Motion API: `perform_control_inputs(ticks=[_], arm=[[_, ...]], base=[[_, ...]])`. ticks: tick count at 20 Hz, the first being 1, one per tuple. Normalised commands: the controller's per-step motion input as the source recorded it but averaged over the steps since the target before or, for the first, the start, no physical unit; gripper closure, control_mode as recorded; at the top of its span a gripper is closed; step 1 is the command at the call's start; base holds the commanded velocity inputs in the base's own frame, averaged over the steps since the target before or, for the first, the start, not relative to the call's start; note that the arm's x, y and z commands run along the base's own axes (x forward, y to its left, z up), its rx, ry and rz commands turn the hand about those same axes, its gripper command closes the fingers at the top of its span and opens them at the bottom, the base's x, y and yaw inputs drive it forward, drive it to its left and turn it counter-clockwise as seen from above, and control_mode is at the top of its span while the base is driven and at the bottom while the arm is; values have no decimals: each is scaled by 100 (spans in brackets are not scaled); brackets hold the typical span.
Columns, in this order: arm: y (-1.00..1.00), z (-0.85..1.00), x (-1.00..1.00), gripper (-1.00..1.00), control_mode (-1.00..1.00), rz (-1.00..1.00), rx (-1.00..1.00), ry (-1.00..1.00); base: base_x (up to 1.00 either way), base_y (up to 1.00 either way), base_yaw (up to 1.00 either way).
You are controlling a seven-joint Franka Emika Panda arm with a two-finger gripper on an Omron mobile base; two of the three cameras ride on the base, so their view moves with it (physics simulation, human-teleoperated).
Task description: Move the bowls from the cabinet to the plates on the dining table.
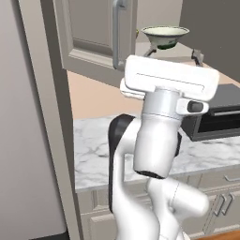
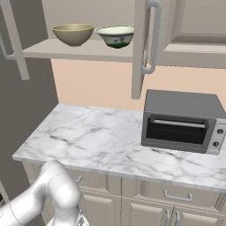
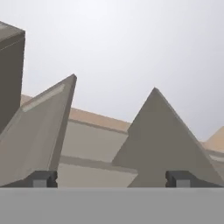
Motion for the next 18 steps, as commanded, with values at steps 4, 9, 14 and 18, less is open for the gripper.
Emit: perform_control_inputs(ticks=[4,9,14,18], arm=[[-25,-21,-47,-100,-100,-8,34,10],[-19,-44,-21,-100,-100,-3,30,20],[-14,-58,-1,-100,-100,0,22,29],[-25,-46,-6,-100,-100,0,20,28]], base=[[0,0,0],[0,0,0],[0,0,0],[0,0,0]])
